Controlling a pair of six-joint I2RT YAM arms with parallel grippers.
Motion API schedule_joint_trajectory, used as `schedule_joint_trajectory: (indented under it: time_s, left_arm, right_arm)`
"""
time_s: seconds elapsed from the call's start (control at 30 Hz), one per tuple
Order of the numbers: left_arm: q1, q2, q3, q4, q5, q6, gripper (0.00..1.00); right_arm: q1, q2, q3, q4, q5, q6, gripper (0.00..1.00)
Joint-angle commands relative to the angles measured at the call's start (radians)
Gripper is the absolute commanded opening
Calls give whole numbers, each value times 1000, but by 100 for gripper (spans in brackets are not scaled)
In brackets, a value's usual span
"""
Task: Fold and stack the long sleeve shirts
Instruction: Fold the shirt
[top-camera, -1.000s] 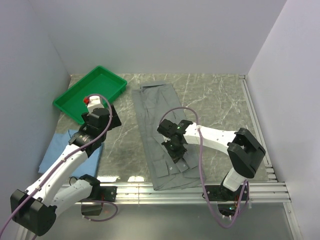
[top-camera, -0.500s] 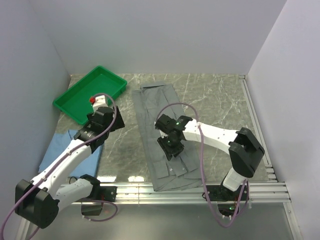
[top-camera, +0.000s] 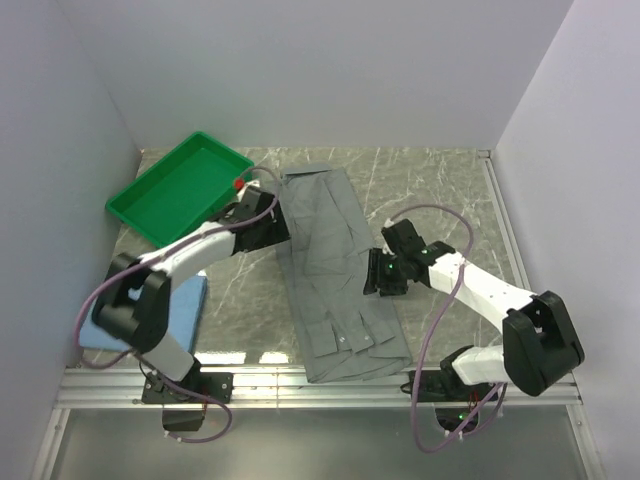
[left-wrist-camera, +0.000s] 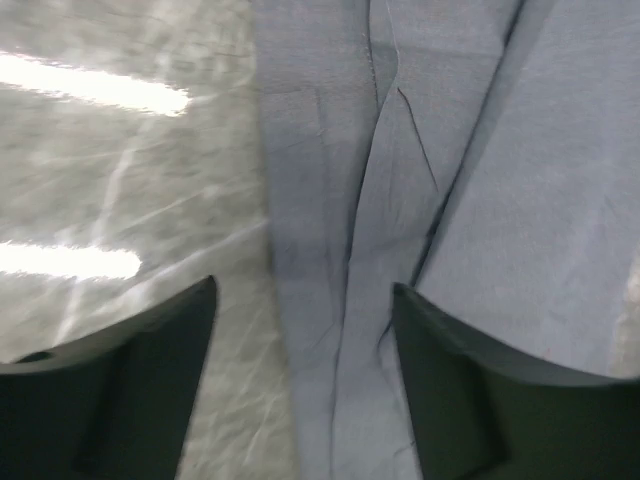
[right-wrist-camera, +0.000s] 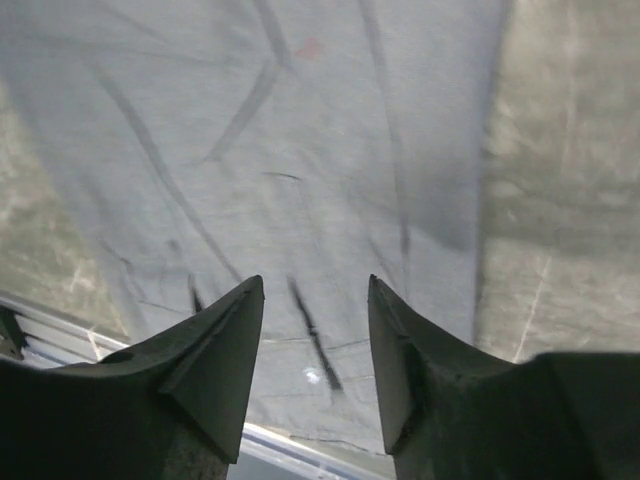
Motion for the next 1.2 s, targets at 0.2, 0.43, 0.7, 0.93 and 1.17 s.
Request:
schedule_joint_trajectory:
  time_s: [0.2,0.43,0.7,0.93,1.17]
  left_arm:
    - [-30,344,235,-22,12,-23,44]
    - [-35,531,402,-54,-18,31,33]
    - [-32,805,776,-71,-12,114,39]
    - [-27,714,909,-86,20,86,77]
    - [-24,247,504,-84,-14,13,91]
  right_arm:
    - [-82,-132,-147,206,-74,125,54]
    - [-102,-124,-162,226,-80,131,53]
    - [-148,-94,-156,240,-66,119,53]
    - [-153,-87,-118,187,-28,95,54]
    - [-150,-37,-136,192,-61,118,48]
